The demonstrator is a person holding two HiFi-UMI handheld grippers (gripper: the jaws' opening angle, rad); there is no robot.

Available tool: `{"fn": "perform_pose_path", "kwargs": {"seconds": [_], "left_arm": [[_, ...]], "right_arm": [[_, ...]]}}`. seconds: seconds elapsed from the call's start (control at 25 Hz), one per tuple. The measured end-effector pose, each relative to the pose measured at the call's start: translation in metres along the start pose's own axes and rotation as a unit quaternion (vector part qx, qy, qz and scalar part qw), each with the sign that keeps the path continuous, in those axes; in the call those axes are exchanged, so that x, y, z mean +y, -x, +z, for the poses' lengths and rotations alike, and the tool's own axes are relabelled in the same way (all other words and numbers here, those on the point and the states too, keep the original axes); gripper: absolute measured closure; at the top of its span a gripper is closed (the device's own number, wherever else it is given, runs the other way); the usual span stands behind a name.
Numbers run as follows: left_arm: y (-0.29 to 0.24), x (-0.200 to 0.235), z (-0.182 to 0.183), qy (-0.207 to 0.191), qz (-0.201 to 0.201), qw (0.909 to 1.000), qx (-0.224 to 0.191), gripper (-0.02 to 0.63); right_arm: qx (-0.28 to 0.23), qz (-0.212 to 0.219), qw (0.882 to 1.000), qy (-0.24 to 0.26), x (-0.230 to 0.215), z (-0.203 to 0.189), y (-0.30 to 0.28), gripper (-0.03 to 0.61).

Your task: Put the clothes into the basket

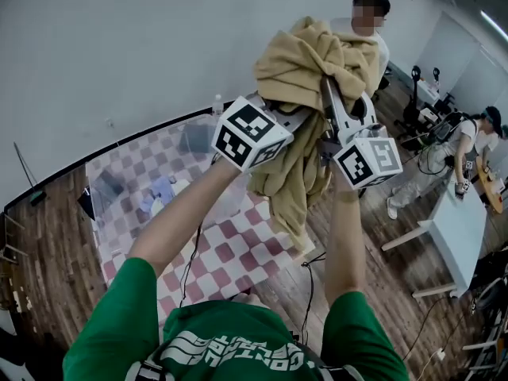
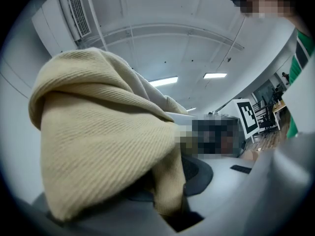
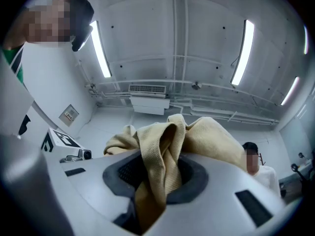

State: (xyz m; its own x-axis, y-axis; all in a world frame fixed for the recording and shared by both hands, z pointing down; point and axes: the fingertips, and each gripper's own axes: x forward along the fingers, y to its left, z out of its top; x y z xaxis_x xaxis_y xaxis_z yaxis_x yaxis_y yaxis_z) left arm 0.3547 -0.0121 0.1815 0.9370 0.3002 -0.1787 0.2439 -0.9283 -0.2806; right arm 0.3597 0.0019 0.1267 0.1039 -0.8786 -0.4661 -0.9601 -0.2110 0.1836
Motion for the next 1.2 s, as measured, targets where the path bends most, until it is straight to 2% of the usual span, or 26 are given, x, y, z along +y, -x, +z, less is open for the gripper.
{"fn": "perform_pose_path", "kwargs": {"seconds": [0.28, 0.6, 0.92, 1.2], "left_arm": [[0.040, 0.068, 0.009, -0.016, 0.053, 0.9984, 0.008, 0.535], [0.109, 0.139, 0.023, -0.034, 0.127, 0.9913, 0.009, 0.535], [0.212, 0.201, 0.034, -0.060, 0.208, 0.9762, 0.019, 0.535], [0.324, 0.246, 0.016, -0.063, 0.286, 0.9545, 0.054, 0.535]], "right_arm": [[-0.006, 0.041, 0.999, -0.005, 0.035, -0.008, -0.072, 0.474], [-0.025, 0.107, 0.994, -0.023, 0.099, -0.013, -0.149, 0.474], [-0.045, 0.183, 0.981, -0.050, 0.195, -0.020, -0.221, 0.474], [-0.038, 0.253, 0.962, -0.096, 0.301, -0.054, -0.272, 0.474]]}}
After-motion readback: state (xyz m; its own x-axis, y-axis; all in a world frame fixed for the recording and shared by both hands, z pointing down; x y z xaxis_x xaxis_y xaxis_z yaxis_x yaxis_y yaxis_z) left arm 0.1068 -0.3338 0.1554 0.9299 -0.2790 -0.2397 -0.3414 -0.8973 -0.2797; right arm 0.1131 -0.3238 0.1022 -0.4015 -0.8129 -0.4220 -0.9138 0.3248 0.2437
